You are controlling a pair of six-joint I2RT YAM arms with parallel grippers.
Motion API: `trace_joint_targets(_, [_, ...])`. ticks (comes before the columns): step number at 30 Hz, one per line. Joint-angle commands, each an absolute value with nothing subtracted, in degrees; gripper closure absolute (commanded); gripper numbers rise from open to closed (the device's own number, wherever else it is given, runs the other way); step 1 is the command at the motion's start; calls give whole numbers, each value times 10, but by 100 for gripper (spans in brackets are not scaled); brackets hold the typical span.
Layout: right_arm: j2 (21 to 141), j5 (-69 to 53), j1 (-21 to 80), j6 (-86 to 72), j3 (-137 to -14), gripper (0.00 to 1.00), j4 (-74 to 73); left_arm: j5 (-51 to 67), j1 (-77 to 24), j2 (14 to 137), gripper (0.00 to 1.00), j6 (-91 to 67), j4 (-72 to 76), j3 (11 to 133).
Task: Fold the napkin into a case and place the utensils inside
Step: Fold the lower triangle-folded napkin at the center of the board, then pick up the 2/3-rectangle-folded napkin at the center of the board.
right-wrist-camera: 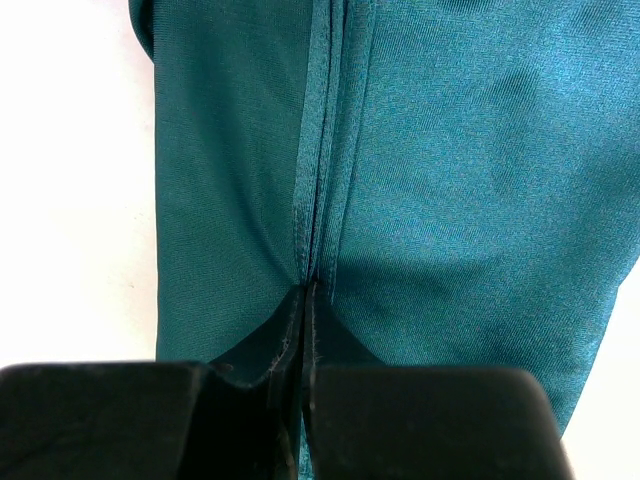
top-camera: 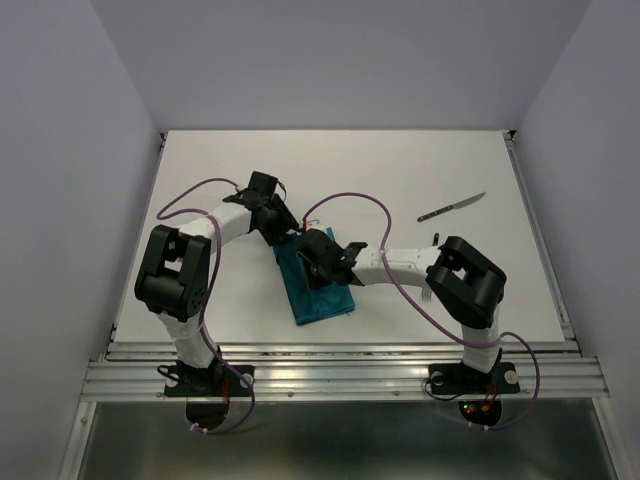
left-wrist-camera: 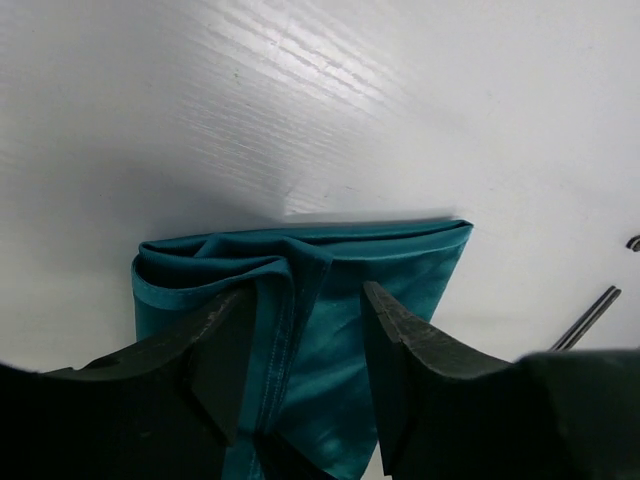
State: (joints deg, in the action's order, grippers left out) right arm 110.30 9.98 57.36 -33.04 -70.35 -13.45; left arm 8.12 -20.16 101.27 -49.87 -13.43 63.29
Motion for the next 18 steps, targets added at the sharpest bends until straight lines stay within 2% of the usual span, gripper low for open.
trace_joint_targets(1, [1097, 103, 578, -333, -690, 99, -136, 63, -204, 966, 42, -460, -158, 664])
trace_joint_targets(13, [1092, 97, 578, -337, -681, 99, -127, 81, -203, 934, 43, -421, -174, 680])
trace_joint_targets(16, [1091, 96, 578, -336, -679, 99, -127, 69, -201, 928, 50, -415, -179, 679])
trace_joint_targets(17, [1091, 95, 578, -336, -679, 99, -127, 62, -200, 926, 60, -410, -180, 677])
trace_joint_targets(18, [1090, 95, 578, -337, -679, 99, -127, 58, -200, 921, 66, -409, -184, 675])
